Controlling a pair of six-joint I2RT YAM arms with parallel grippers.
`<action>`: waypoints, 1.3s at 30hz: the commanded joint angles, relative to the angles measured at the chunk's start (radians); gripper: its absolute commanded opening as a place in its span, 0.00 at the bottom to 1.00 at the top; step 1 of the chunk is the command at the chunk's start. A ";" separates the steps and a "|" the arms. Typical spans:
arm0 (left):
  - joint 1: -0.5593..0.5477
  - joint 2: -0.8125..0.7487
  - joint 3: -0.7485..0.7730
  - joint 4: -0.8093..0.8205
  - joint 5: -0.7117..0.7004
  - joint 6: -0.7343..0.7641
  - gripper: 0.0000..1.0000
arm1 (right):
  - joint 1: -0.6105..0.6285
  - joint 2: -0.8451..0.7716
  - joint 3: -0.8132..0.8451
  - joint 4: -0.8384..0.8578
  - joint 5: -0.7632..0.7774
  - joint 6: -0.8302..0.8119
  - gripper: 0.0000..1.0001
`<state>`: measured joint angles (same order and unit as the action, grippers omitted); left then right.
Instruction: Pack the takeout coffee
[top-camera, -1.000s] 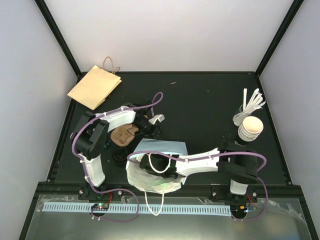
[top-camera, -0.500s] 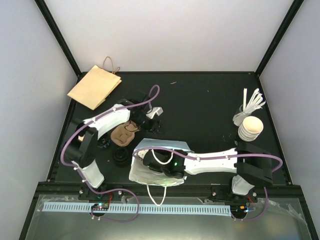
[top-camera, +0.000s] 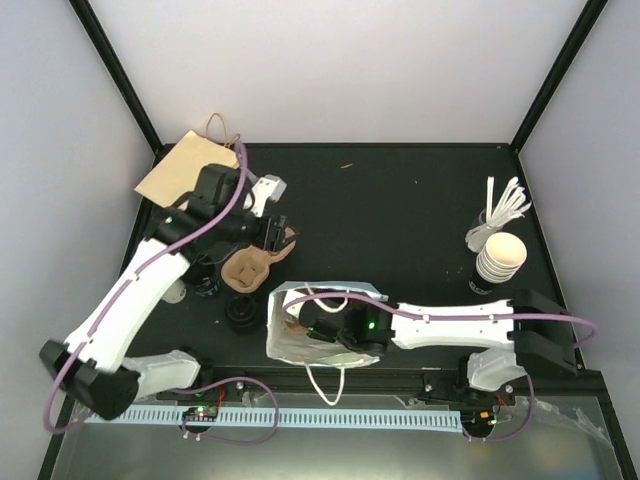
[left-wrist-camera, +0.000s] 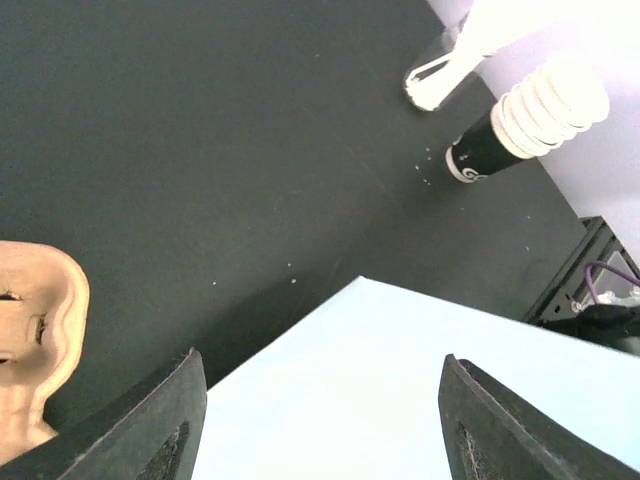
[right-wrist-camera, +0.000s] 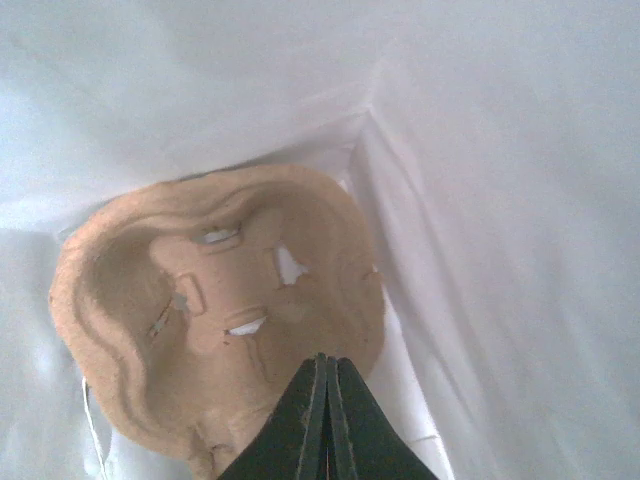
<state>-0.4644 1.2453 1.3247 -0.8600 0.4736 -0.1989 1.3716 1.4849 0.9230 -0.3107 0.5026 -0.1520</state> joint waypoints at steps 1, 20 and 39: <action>0.004 -0.172 -0.059 -0.077 -0.019 0.021 0.66 | -0.005 -0.070 0.033 -0.042 -0.019 -0.020 0.05; -0.006 -0.535 -0.296 -0.020 0.155 0.056 0.58 | -0.020 -0.127 0.116 -0.137 -0.094 -0.041 0.05; -0.177 -0.364 -0.191 -0.070 -0.082 0.187 0.37 | -0.020 -0.232 0.147 -0.190 -0.156 -0.040 0.05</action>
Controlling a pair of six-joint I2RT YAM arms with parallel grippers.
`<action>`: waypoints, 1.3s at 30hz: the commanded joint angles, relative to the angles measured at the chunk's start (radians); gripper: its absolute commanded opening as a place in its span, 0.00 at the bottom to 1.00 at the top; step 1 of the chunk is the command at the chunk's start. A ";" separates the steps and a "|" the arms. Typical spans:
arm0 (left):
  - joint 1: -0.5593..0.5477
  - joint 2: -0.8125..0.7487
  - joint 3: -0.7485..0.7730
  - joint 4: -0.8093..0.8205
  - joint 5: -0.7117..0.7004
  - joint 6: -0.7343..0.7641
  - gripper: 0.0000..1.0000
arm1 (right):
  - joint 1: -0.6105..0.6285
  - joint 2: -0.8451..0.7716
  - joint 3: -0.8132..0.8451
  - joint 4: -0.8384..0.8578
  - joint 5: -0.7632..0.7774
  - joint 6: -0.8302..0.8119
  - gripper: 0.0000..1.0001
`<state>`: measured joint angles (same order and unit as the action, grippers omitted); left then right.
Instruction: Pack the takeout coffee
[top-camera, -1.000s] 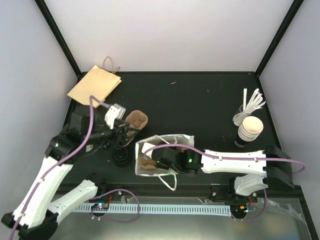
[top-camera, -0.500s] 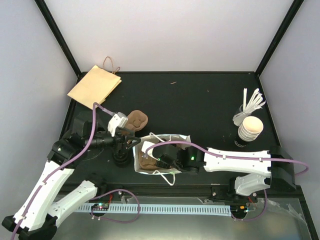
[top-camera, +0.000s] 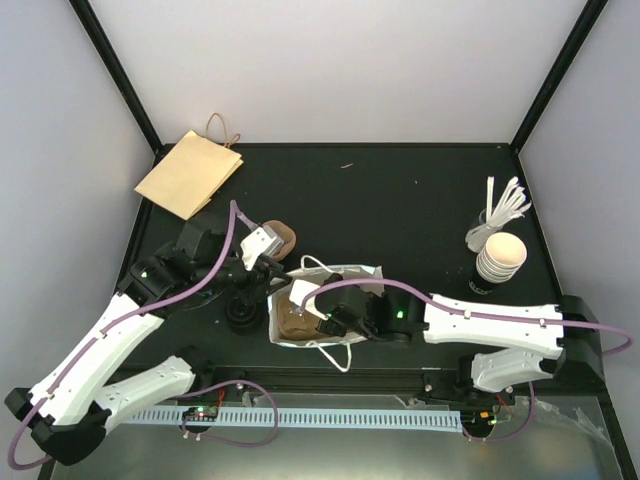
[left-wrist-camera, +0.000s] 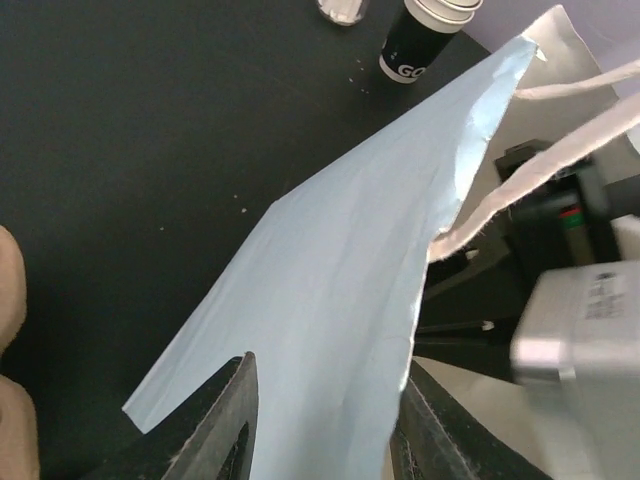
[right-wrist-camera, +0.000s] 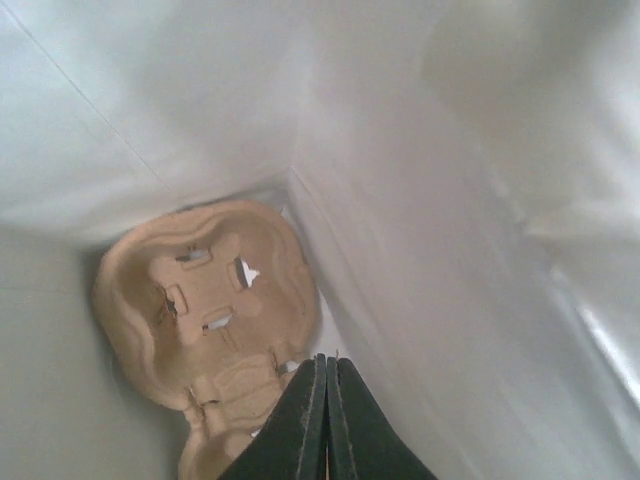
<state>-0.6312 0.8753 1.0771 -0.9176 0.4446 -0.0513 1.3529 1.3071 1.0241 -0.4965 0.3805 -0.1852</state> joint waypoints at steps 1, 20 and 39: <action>-0.013 0.012 0.060 -0.014 -0.054 0.044 0.37 | -0.002 -0.064 0.051 -0.009 -0.042 -0.007 0.05; -0.040 0.078 0.121 -0.036 -0.104 0.069 0.30 | -0.002 -0.221 0.219 -0.121 0.003 0.010 0.07; -0.085 0.127 0.180 -0.069 -0.083 0.113 0.44 | -0.068 -0.410 0.169 -0.089 0.417 0.049 0.11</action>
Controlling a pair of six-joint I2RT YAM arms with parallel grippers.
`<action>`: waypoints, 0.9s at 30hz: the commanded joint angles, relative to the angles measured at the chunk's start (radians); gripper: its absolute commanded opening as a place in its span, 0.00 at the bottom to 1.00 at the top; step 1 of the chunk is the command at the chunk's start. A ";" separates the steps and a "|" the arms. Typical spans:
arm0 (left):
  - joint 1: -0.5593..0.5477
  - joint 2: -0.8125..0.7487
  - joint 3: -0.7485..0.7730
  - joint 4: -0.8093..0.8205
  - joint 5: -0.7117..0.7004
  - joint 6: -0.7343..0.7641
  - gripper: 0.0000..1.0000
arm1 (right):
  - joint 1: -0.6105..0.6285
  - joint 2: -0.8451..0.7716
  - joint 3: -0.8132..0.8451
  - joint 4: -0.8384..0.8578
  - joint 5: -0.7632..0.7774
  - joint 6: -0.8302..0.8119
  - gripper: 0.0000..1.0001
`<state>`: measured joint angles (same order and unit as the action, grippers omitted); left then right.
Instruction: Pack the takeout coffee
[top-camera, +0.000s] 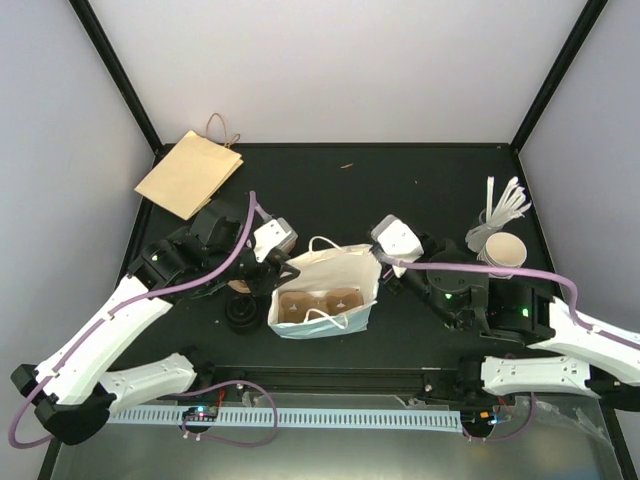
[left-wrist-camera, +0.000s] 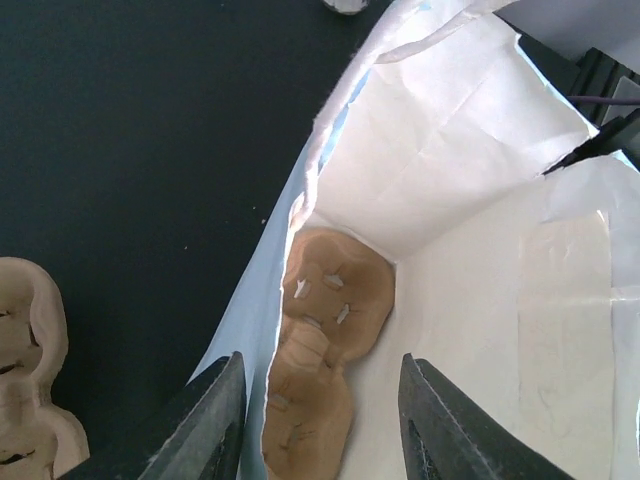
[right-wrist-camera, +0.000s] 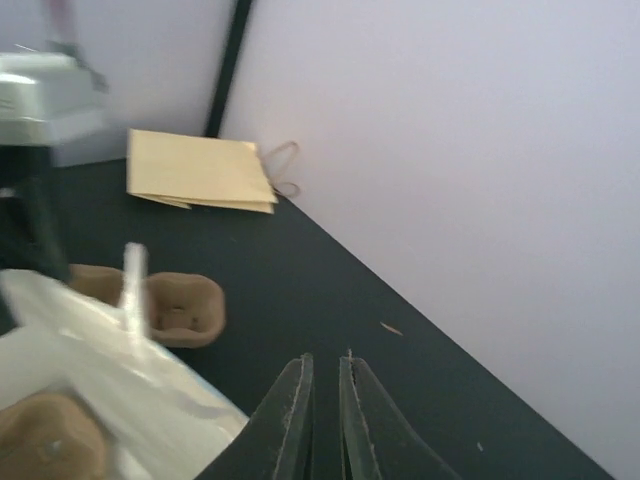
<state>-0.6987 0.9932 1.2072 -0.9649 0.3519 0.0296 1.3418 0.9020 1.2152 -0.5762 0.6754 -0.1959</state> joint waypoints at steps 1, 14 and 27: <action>-0.020 0.012 0.053 -0.023 0.010 0.036 0.45 | -0.075 -0.015 -0.027 -0.010 0.113 0.081 0.11; -0.090 0.114 0.126 -0.047 -0.101 0.067 0.49 | -0.292 -0.082 -0.094 -0.035 -0.036 0.191 0.18; -0.090 0.217 0.203 -0.020 -0.166 0.109 0.51 | -0.310 -0.082 -0.106 -0.043 -0.092 0.183 0.18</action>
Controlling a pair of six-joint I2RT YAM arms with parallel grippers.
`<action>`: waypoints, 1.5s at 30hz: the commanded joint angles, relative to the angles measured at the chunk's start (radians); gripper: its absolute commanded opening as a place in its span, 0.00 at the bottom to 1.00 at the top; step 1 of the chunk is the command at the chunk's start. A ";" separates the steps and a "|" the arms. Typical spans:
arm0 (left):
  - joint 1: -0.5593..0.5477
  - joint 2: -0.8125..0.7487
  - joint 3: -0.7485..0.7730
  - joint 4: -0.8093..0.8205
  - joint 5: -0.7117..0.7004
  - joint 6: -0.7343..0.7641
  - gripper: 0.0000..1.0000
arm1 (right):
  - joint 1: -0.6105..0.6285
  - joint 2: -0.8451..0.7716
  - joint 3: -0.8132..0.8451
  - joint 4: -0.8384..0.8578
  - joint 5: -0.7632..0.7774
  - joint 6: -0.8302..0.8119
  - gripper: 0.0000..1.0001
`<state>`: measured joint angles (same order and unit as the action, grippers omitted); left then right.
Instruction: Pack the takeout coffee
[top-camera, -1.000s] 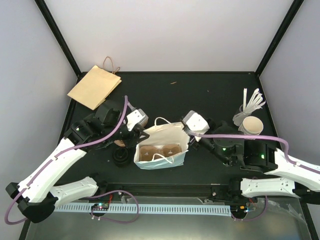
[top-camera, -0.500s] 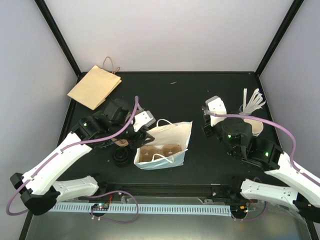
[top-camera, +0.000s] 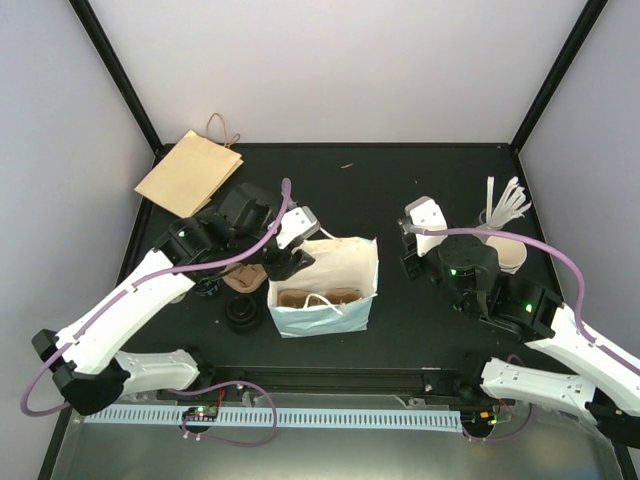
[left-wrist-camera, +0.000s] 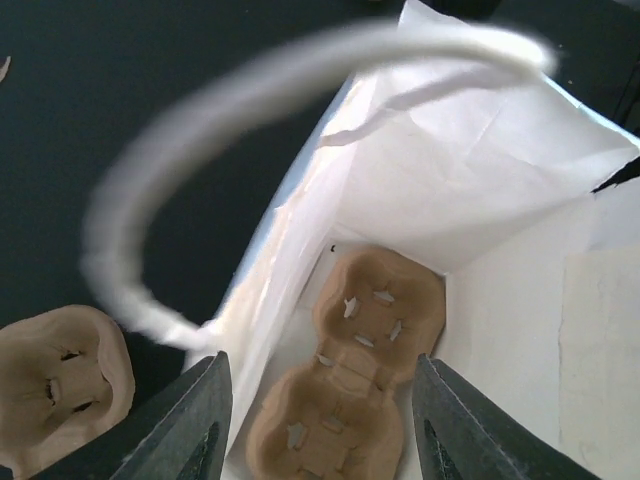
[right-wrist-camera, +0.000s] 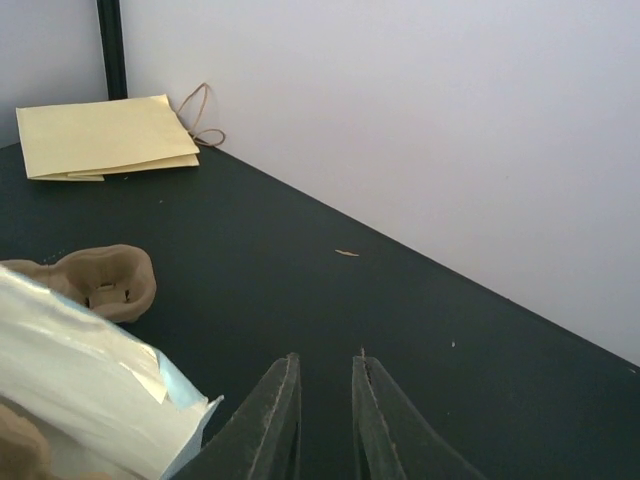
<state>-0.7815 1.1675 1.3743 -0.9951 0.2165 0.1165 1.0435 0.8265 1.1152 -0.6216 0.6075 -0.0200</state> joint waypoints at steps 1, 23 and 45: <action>-0.006 0.052 0.037 0.011 -0.037 0.019 0.51 | -0.013 -0.008 -0.008 0.003 -0.026 0.007 0.18; 0.078 -0.035 0.020 0.013 -0.046 -0.049 0.52 | -0.041 0.006 -0.018 0.028 -0.071 -0.021 0.17; 0.087 0.173 0.090 0.018 -0.004 0.057 0.02 | -0.051 0.047 0.028 -0.075 -0.192 0.083 0.17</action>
<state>-0.6994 1.3487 1.4052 -0.9726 0.2008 0.1432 1.0016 0.8478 1.1057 -0.6369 0.4927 -0.0219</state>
